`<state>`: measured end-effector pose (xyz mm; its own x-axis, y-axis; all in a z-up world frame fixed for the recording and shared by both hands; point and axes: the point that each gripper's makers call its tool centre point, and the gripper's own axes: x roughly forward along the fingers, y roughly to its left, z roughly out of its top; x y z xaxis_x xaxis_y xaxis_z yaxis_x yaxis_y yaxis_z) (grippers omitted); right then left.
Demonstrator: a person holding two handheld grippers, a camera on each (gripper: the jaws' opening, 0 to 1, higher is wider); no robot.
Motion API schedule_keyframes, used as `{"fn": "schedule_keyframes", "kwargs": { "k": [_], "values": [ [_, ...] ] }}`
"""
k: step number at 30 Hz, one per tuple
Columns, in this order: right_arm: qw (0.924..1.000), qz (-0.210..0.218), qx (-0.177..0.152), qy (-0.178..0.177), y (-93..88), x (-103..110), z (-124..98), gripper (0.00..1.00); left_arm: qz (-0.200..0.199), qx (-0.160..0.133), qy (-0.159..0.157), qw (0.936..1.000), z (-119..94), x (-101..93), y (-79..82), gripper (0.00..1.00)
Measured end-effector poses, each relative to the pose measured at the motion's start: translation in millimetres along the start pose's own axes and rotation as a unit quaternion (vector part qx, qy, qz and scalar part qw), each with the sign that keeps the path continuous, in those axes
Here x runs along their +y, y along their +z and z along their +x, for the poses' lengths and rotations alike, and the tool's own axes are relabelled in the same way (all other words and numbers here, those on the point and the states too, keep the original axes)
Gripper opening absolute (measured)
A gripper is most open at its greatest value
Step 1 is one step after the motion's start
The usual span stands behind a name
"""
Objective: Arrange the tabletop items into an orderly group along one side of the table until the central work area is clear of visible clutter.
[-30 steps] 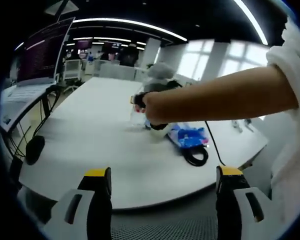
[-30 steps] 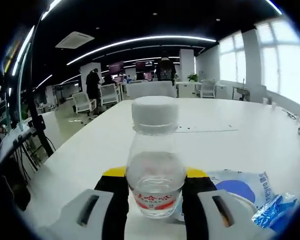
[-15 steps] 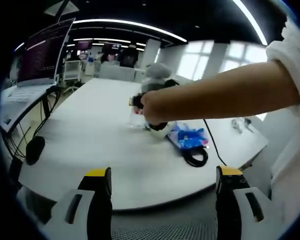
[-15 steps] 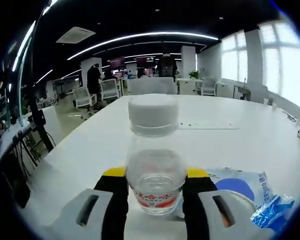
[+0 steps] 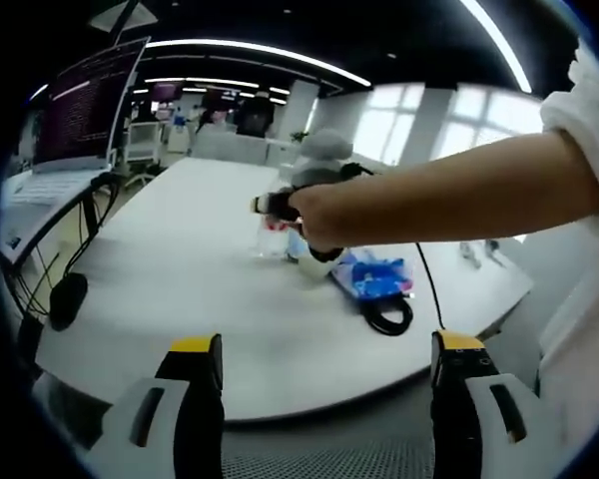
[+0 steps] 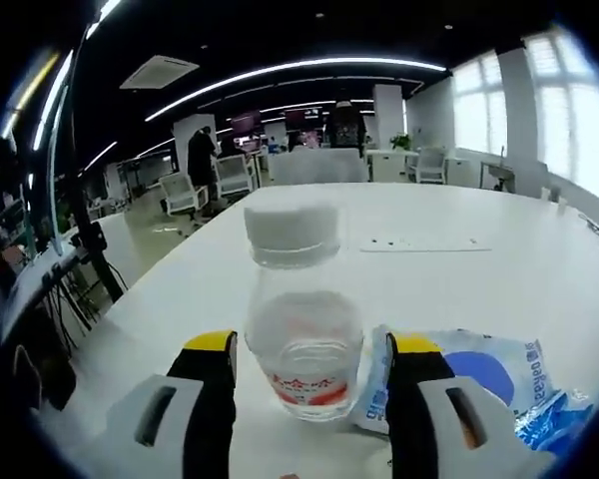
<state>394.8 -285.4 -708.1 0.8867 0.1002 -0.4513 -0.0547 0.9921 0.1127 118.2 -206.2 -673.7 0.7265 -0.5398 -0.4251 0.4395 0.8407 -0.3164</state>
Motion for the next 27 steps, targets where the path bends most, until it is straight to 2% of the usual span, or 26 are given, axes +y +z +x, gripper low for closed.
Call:
{"fn": "schedule_keyframes", "kwargs": {
  "k": [6, 9, 14, 18, 22, 27],
  "values": [
    [0.9998, 0.007, -0.013, 0.016, 2.4, -7, -3, 0.68, 0.001, -0.006, -0.002, 1.0000, -1, -0.4, 1.6, 0.82],
    [0.9997, 0.013, 0.008, 0.022, -4.7, -12, -8, 0.70, 0.001, -0.009, -0.005, 1.0000, -1, -0.7, 2.0, 0.82],
    [0.9981, 0.031, 0.014, 0.051, -7.3, -10, -20, 0.73, 0.002, -0.013, -0.005, 0.9999, -2, -1.3, 3.4, 0.82],
    [0.9972, 0.016, 0.004, 0.073, -1.3, -5, -32, 0.75, 0.006, -0.014, -0.007, 0.9999, -2, -2.9, 3.5, 0.82],
    [0.9950, 0.031, -0.003, 0.095, 5.3, -4, -40, 0.78, 0.009, -0.015, -0.010, 0.9998, -2, -4.5, 3.9, 0.83],
    [0.9937, 0.041, -0.008, 0.104, 9.0, -12, -48, 0.82, 0.011, -0.008, -0.016, 0.9998, -1, -5.5, 1.7, 0.83]
  ]
}}
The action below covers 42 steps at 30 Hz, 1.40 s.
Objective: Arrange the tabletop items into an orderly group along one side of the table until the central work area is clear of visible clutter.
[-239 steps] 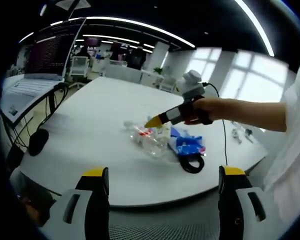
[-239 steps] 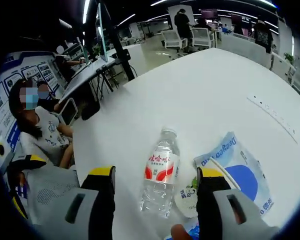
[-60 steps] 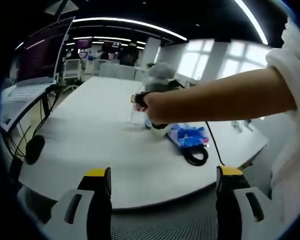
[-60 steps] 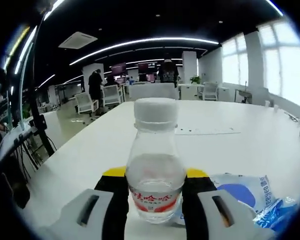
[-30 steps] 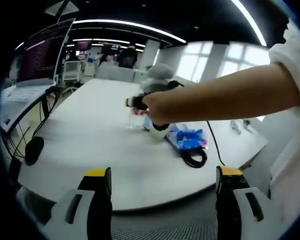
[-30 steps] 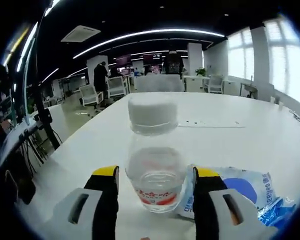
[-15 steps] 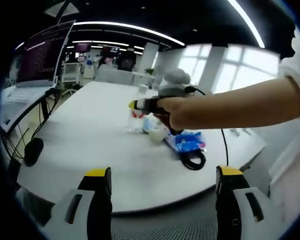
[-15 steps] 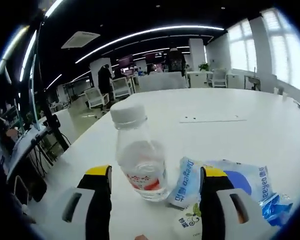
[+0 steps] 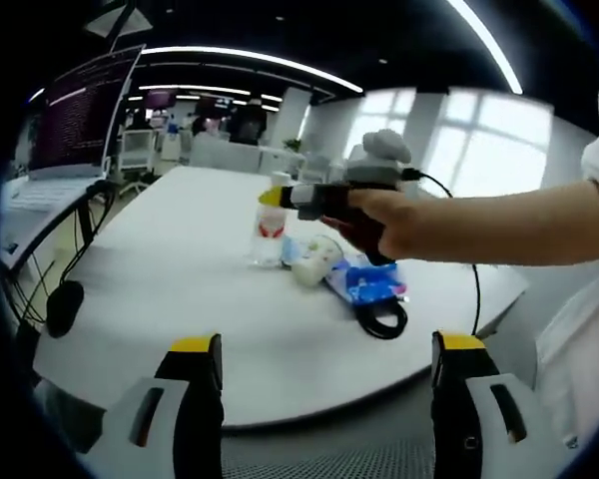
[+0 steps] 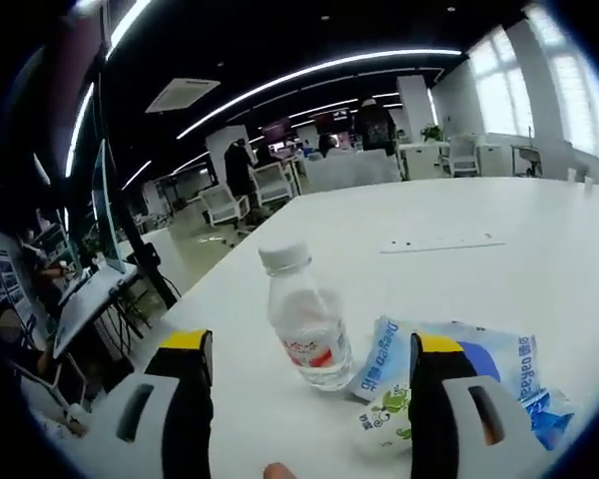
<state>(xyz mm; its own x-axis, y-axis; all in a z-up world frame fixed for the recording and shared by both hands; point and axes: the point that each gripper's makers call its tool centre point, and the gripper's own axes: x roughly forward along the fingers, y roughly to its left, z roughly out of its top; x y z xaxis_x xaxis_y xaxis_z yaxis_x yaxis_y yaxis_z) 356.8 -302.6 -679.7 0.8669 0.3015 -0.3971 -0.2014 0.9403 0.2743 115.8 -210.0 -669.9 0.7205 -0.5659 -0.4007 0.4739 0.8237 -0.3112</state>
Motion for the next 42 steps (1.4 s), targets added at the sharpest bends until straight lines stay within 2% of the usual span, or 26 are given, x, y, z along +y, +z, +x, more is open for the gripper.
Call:
{"fn": "schedule_keyframes", "kwargs": {
  "k": [7, 14, 24, 28, 42],
  "values": [
    [1.0000, 0.004, 0.003, 0.007, -2.7, 1, -33, 0.81, -0.001, 0.009, -0.008, 0.9999, 1, -2.6, -2.1, 0.82],
    [0.9998, 0.016, 0.014, 0.004, -13.0, -9, -28, 0.80, -0.005, 0.017, -0.023, 0.9996, 0, -5.6, -3.9, 0.80],
    [0.9997, 0.007, 0.017, 0.015, -16.1, 0, -35, 0.78, -0.010, 0.031, -0.055, 0.9980, 0, -11.9, -6.5, 0.80],
    [0.9996, -0.006, 0.020, 0.018, -20.2, 2, -43, 0.77, -0.008, 0.037, -0.068, 0.9970, -1, -15.2, -8.6, 0.80],
    [0.9998, -0.004, 0.018, 0.012, -27.6, -8, -79, 0.77, -0.010, 0.053, -0.128, 0.9903, -3, -27.3, -13.1, 0.79]
  ]
}}
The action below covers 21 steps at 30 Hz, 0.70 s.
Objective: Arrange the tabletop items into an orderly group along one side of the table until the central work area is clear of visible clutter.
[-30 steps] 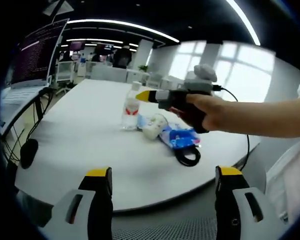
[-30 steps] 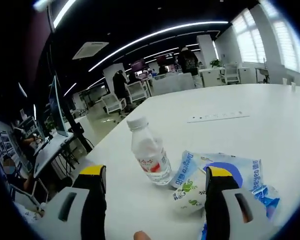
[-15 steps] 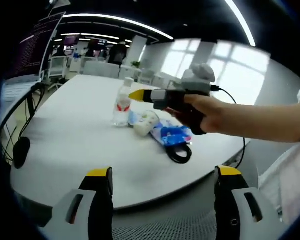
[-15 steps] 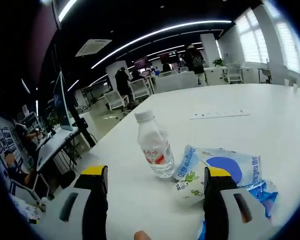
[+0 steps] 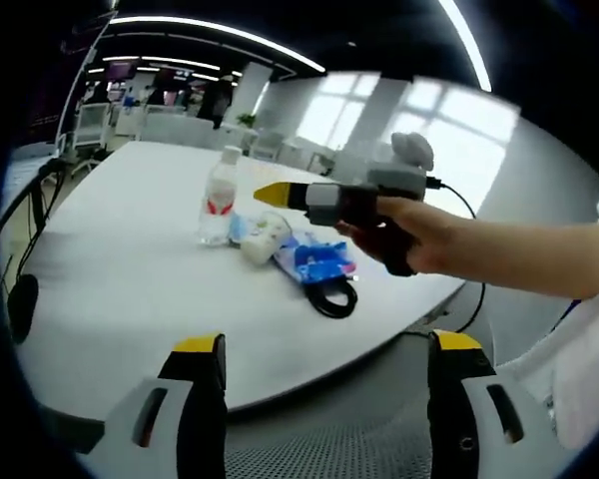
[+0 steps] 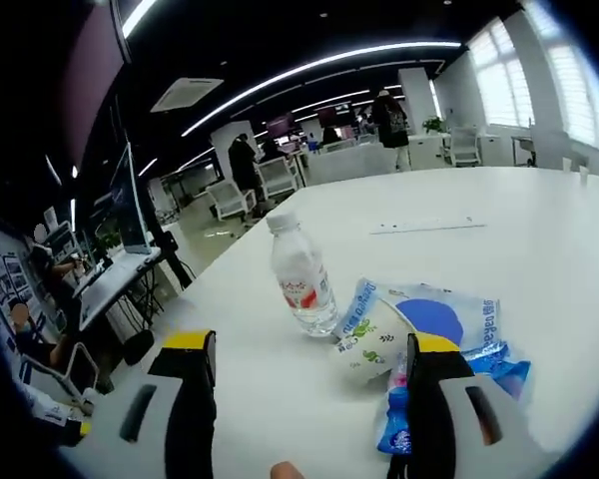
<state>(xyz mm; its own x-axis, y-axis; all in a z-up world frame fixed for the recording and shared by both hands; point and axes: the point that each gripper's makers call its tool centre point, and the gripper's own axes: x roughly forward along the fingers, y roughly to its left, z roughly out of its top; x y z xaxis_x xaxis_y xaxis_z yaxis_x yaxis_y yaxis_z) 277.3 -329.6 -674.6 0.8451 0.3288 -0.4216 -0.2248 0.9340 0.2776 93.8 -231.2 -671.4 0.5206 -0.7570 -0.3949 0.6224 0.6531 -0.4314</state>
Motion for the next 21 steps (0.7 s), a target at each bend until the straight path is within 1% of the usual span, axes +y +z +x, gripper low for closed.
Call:
{"fn": "schedule_keyframes", "kwargs": {
  "k": [4, 9, 13, 16, 21],
  "values": [
    [1.0000, -0.007, -0.004, -0.004, 1.5, -4, -13, 0.77, -0.006, 0.000, -0.013, 0.9999, 0, -1.9, -0.1, 0.78],
    [0.9999, -0.002, -0.008, -0.009, 3.8, -16, -20, 0.76, -0.007, 0.001, -0.011, 0.9999, 1, -1.3, 0.0, 0.78],
    [0.9998, 0.008, -0.014, -0.009, 7.2, -24, -20, 0.76, -0.009, 0.002, -0.005, 0.9999, 2, 0.4, -0.2, 0.78],
    [0.9998, 0.015, -0.011, 0.002, 7.7, -28, -20, 0.75, -0.008, 0.002, 0.006, 0.9999, 2, 2.8, -0.2, 0.78],
    [0.9997, 0.009, 0.004, 0.024, 8.4, -36, -21, 0.73, -0.020, -0.005, 0.040, 0.9990, 4, 10.6, 2.5, 0.79]
  ]
}}
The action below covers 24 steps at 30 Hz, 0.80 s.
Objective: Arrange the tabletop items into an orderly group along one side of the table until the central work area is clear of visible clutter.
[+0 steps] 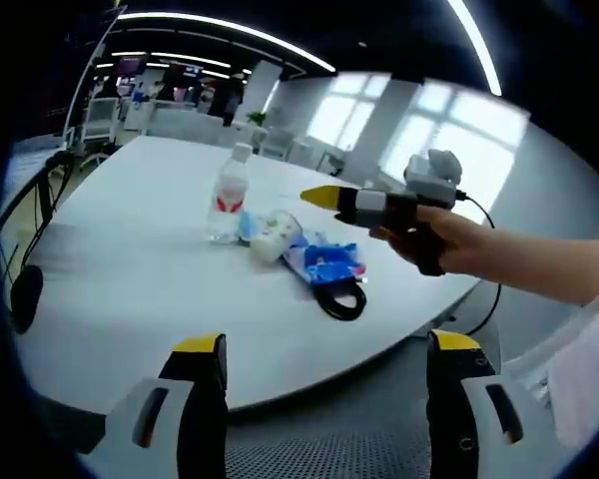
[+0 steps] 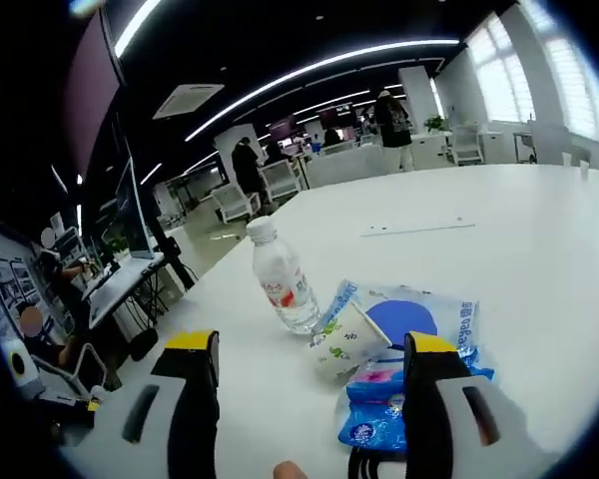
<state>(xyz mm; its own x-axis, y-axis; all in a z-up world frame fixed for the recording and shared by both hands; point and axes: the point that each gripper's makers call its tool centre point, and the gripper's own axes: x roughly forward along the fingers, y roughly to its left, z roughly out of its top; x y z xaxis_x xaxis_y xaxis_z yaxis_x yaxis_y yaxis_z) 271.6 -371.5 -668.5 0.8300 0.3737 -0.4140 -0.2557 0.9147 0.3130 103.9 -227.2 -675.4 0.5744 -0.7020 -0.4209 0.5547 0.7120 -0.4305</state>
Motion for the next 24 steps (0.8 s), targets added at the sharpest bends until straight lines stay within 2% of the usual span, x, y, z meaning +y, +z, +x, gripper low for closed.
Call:
{"fn": "schedule_keyframes", "kwargs": {
  "k": [3, 5, 8, 14, 18, 21, 24],
  "values": [
    [0.9999, 0.010, 0.002, 0.013, 2.3, -9, -4, 0.71, -0.003, -0.006, 0.034, 0.9994, 1, 5.6, 1.7, 0.79],
    [0.9996, 0.017, 0.003, 0.021, 2.9, -14, -6, 0.70, 0.000, 0.000, 0.050, 0.9987, 2, 9.3, 0.0, 0.78],
    [0.9995, 0.017, 0.006, 0.027, 3.7, -24, -10, 0.70, -0.008, 0.005, 0.068, 0.9976, 1, 13.4, 0.4, 0.78],
    [0.9990, 0.036, 0.005, 0.025, 1.1, -51, -21, 0.70, -0.019, -0.005, 0.095, 0.9953, 6, 14.0, 8.4, 0.79],
    [0.9988, 0.041, 0.007, 0.024, -1.1, -65, -27, 0.70, -0.011, -0.008, 0.104, 0.9945, 16, 9.8, 16.0, 0.79],
    [0.9986, 0.046, 0.008, 0.024, -3.1, -73, -31, 0.70, -0.024, -0.017, 0.096, 0.9950, 29, 2.9, 21.8, 0.79],
    [0.9985, 0.050, 0.010, 0.023, -4.7, -80, -34, 0.70, -0.024, -0.011, 0.089, 0.9957, 45, -5.8, 21.8, 0.79]
  ]
}}
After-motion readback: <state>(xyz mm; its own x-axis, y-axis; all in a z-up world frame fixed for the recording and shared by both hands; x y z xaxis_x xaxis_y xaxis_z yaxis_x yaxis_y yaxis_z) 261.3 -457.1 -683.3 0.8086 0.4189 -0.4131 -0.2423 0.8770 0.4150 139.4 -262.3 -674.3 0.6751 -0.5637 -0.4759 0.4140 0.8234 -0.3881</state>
